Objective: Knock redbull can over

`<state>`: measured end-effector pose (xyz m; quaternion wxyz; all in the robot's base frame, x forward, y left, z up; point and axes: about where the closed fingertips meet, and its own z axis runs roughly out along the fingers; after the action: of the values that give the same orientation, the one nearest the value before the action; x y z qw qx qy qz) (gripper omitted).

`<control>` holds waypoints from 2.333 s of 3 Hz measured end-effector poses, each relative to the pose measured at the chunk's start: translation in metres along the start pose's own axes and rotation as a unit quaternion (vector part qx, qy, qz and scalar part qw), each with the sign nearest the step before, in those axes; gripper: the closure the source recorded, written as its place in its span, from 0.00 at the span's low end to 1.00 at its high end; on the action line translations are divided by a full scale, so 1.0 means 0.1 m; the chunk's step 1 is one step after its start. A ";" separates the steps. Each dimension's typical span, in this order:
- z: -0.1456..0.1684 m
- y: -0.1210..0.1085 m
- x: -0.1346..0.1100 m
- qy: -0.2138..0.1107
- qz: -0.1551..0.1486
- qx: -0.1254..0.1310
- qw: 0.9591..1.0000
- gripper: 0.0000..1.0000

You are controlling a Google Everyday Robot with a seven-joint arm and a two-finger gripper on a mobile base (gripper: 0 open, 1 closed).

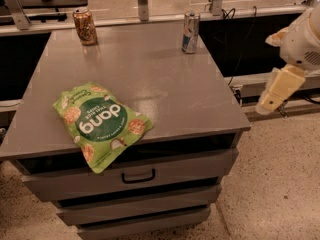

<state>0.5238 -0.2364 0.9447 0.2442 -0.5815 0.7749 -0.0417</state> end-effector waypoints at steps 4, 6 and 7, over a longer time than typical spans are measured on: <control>1.51 -1.70 -0.83 -0.220 0.104 0.058 0.968 0.00; 1.83 -2.15 -1.38 -0.329 0.142 0.046 0.932 0.00; 1.89 -2.17 -1.62 -0.379 0.152 0.024 0.912 0.00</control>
Offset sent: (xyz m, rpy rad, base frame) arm 0.2073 0.0337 -0.0456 0.3448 -0.2167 -0.0655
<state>0.8291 -0.1153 0.9080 0.5370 -0.4227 0.7017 0.2014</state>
